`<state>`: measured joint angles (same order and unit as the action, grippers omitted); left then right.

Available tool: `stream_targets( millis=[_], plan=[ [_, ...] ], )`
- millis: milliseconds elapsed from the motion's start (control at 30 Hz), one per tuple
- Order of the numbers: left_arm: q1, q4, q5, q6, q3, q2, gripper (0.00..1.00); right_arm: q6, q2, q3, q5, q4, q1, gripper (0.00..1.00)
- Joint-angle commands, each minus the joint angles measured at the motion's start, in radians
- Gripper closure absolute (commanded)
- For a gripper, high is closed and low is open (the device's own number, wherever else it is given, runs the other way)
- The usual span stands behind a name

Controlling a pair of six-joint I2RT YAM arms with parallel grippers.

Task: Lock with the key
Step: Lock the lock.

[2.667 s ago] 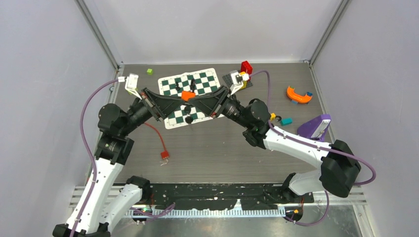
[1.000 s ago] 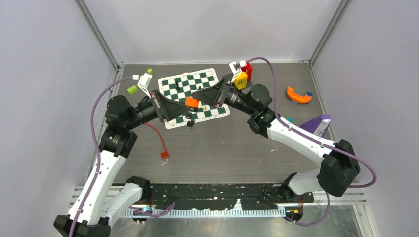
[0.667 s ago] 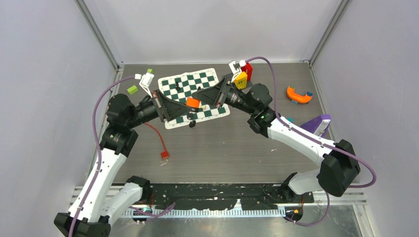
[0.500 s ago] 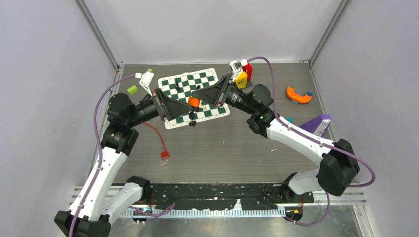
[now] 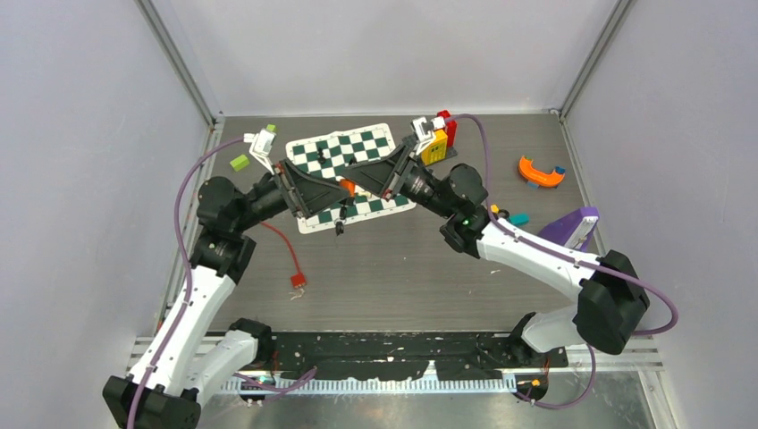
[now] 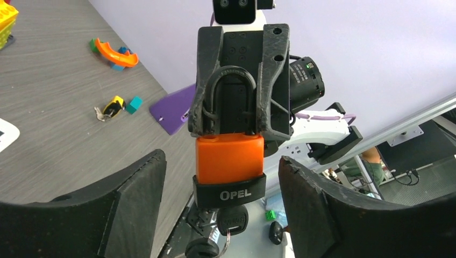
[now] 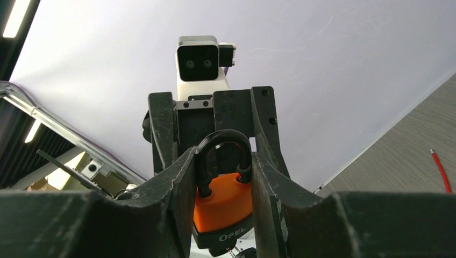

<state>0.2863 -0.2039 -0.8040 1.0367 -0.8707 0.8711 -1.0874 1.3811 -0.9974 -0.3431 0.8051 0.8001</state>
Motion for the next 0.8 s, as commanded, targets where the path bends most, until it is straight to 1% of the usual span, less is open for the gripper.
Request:
stream_targets(
  millis=[0, 100, 167, 233, 300, 333, 367, 500, 633, 767],
  plan=[
    [0.001, -0.103, 0.000, -0.036, 0.020, -0.034, 0.24, 0.000, -0.024, -0.018, 0.065, 0.038, 0.004, 0.95],
    [0.001, -0.094, -0.008, -0.047, 0.020, -0.034, 0.23, 0.000, -0.020, -0.015, 0.064, 0.056, 0.004, 0.95],
    [0.004, -0.121, -0.015, 0.007, 0.032, -0.019, 0.25, -0.022, -0.008, 0.001, 0.055, 0.167, 0.004, 0.95],
    [0.004, -0.173, -0.033, 0.109, 0.045, 0.001, 0.27, -0.039, 0.010, -0.001, 0.037, 0.216, 0.004, 0.95],
    [0.016, -0.307, -0.046, 0.266, 0.071, 0.023, 0.29, -0.055, 0.030, 0.000, 0.024, 0.280, 0.004, 0.95],
    [0.024, -0.361, -0.050, 0.312, 0.076, 0.033, 0.30, -0.074, 0.044, 0.004, 0.018, 0.307, 0.004, 0.95],
    [0.028, -0.370, -0.058, 0.337, 0.073, 0.038, 0.31, -0.090, 0.052, 0.004, 0.013, 0.351, 0.004, 0.95],
    [0.030, -0.332, -0.036, 0.349, 0.082, 0.018, 0.37, -0.126, 0.088, -0.002, -0.007, 0.437, 0.004, 0.95],
    [0.030, -0.355, -0.043, 0.381, 0.076, 0.005, 0.44, -0.129, 0.100, 0.001, -0.008, 0.458, 0.004, 0.95],
    [0.030, -0.367, -0.041, 0.391, 0.073, 0.011, 0.48, -0.121, 0.106, 0.005, -0.016, 0.464, 0.004, 0.95]
  ],
)
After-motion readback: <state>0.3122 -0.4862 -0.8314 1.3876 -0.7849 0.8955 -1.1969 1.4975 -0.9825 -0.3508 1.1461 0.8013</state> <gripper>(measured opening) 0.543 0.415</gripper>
